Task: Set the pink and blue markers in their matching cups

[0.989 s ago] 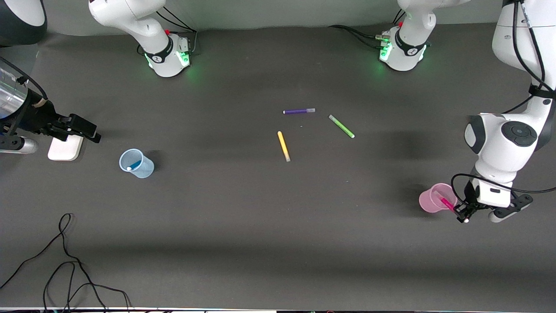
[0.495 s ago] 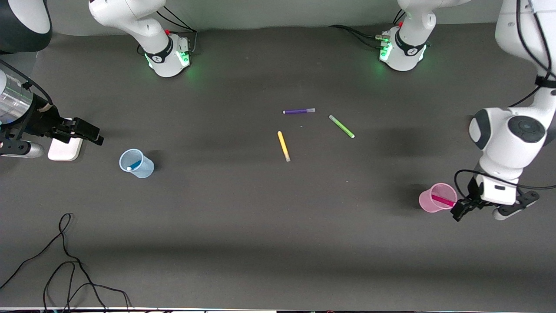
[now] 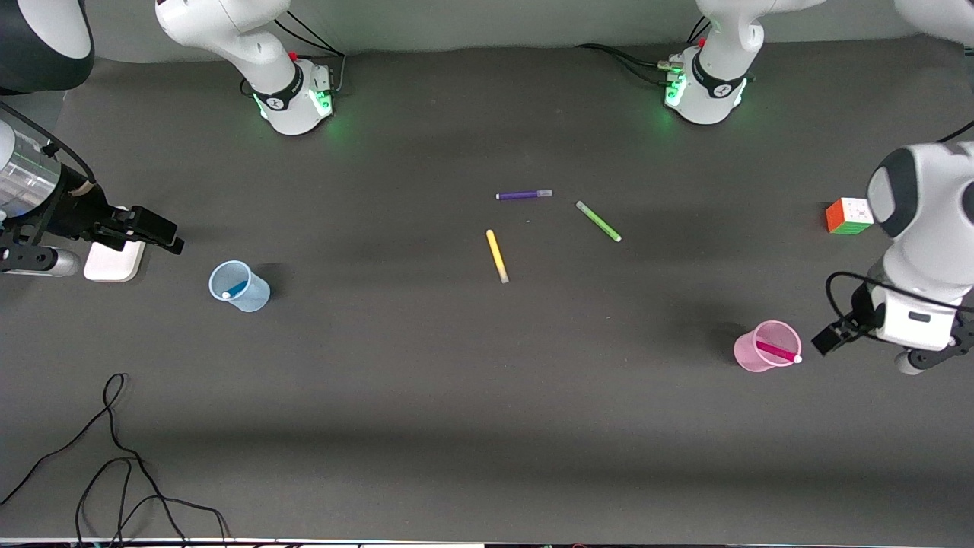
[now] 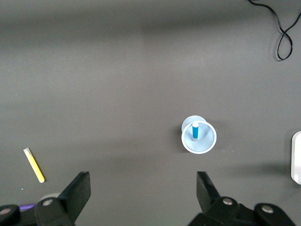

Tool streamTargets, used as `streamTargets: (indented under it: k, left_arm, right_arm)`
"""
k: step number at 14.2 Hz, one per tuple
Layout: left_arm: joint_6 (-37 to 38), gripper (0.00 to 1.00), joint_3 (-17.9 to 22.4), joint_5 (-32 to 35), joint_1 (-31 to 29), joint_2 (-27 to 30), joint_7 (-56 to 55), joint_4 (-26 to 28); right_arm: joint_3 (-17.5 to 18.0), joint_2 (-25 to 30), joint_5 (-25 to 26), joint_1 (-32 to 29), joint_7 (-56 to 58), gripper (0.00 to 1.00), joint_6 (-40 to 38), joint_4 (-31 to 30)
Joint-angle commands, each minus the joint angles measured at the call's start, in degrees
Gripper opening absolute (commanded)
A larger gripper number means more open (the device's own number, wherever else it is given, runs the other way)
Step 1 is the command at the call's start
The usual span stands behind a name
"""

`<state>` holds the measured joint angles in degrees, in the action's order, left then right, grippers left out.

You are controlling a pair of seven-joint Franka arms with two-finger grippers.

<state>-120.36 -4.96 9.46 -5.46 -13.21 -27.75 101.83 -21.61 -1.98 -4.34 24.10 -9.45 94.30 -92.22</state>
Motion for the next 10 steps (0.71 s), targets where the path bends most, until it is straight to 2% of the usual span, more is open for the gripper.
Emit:
streamTargets:
  k: [1,5,7,9,10]
  left_arm:
    - [13.44,1.0,0.13,-4.18,0.54,0.29,6.73,-7.76]
    - [30.32,1.0,0.39,-7.95,0.36,0.72,15.16,-16.74]
    - [32.99,1.0,0.57,-10.07,0.53,4.75,18.86,-15.01]
    - [33.0,1.0,0.57,-10.95,1.49,9.5,19.84,-10.62]
    - [33.0,1.0,0.57,-10.96,2.46,11.08,20.1,-9.21]
  right_arm:
    - [0.16,-0.3,0.83,0.25,-0.92,1.0,-0.43,0.64]
    - [0.16,-0.92,1.0,0.25,-0.48,1.0,-0.52,0.55]
    - [0.25,-0.92,2.05,0.33,-0.13,1.0,-0.61,0.55]
    - [2.61,-0.92,5.73,0.25,0.92,1.0,-0.61,0.55]
    - [2.71,-0.92,6.19,0.16,1.19,1.0,-0.7,0.46]
